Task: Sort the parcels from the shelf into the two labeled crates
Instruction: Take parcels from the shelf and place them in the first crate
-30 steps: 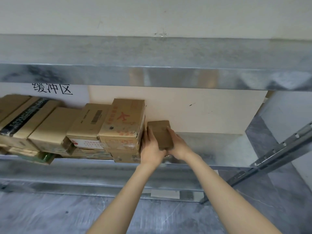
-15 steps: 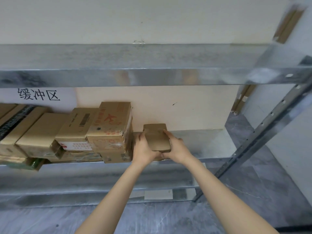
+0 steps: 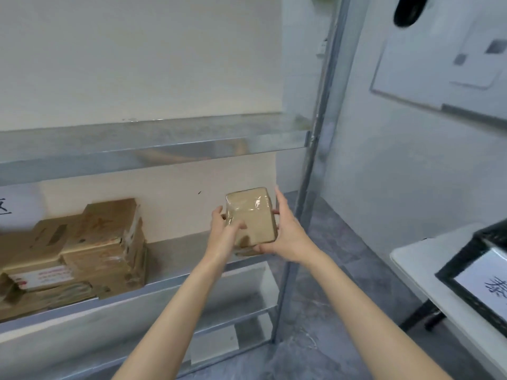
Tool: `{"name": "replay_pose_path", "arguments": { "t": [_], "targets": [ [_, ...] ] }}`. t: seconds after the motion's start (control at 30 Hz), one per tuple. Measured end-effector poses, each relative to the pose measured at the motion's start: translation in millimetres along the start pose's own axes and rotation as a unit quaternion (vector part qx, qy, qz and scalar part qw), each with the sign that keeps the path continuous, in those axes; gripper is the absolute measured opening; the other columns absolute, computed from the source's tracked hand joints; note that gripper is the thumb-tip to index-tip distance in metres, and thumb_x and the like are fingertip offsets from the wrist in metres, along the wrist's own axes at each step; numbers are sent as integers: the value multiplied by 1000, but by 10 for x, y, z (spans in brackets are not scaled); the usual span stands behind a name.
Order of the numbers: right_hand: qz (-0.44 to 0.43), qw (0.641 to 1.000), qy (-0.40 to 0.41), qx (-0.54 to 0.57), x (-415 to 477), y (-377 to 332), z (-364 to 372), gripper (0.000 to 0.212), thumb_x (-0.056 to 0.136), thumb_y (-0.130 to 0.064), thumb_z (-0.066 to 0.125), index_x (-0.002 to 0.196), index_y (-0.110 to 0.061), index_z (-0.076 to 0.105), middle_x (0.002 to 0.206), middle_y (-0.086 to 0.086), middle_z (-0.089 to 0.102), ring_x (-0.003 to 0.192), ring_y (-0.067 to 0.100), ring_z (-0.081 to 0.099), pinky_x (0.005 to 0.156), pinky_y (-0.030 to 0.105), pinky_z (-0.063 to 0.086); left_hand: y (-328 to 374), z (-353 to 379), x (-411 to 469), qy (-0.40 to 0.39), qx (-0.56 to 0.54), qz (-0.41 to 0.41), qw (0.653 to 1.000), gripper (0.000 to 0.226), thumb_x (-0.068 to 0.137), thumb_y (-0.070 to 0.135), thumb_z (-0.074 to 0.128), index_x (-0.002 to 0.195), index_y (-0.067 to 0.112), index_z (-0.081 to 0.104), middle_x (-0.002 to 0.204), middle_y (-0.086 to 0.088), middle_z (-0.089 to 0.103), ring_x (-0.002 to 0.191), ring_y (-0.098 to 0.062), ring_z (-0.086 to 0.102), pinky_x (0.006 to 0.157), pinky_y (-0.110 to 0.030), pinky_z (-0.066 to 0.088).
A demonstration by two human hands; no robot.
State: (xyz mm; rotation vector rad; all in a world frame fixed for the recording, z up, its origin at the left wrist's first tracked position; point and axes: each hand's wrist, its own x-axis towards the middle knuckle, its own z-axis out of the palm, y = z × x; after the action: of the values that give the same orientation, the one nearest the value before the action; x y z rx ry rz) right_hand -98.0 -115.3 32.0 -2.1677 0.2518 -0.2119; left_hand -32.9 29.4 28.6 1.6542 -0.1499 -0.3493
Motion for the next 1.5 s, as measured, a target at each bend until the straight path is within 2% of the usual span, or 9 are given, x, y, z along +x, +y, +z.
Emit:
{"name": "replay_pose_path", "arguments": {
  "t": [0.1,0.33,0.43,0.57,0.67,0.77,1.07,1.17,1.5],
  "targets": [
    [-12,998,43,-33,-300,4,-453,152,54,-26,96,150,-44,-20,141,6,34,133,25,37,113,48,34,185,398,-200,-15,-1,23,1000,63,88,16,57,146,20,31,142,-3,43,130,-23,43,112,-44,31],
    [-23,989,126,-74,-1055,163,-1513,151,56,-31,96,151,-37,-22,143,6,28,136,22,30,117,45,26,529,1460,-745,-104,-32,54,993,35,82,37,55,115,25,58,127,-9,56,123,-27,50,107,-45,37],
    [-16,980,189,-56,-1404,270,-1978,140,61,-35,93,155,-30,-11,138,3,30,134,18,33,115,34,28,694,1950,-1022,-129,-74,79,986,35,89,39,53,120,24,60,130,-6,54,122,-25,52,108,-43,39],
    [-10,962,270,-34,-1887,431,-2521,110,70,-43,86,155,-25,18,130,-4,27,125,8,38,95,1,25,931,2633,-1433,-184,-116,86,972,76,70,59,51,136,23,54,142,-6,47,130,-23,46,115,-48,30],
    [-10,943,330,-30,-2288,561,-2891,95,77,-47,78,154,-32,25,132,-7,30,121,-1,42,90,-1,29,1048,3142,-1745,-242,-118,117,956,63,75,60,50,129,28,59,140,-10,48,131,-32,44,114,-54,29],
    [-18,921,388,-35,-2726,731,-3226,78,83,-49,72,150,-39,32,131,-14,37,111,-24,38,86,-6,28,1057,3629,-2009,-287,-122,158,937,39,88,50,55,126,38,55,127,14,44,117,1,46,100,-31,32],
    [46,867,496,-7,-3792,1267,-3892,62,83,-17,77,132,-29,41,123,-31,45,122,6,49,103,33,47,923,4615,-2664,-436,-91,191,875,58,85,20,71,135,31,43,123,14,61,110,-1,59,78,-13,43],
    [64,848,526,-17,-4007,1413,-4034,65,80,-8,79,129,-24,40,130,-14,49,125,14,51,104,39,48,864,4923,-2772,-469,-76,196,858,59,83,14,73,130,32,43,116,26,59,106,7,57,73,-8,46],
    [156,798,576,-82,-4434,1908,-4632,118,65,-21,91,156,-31,16,146,6,27,135,21,38,113,47,37,748,6078,-3027,-558,-55,200,803,70,80,10,76,133,25,33,130,12,47,110,-9,55,80,-16,48]
  ]
}}
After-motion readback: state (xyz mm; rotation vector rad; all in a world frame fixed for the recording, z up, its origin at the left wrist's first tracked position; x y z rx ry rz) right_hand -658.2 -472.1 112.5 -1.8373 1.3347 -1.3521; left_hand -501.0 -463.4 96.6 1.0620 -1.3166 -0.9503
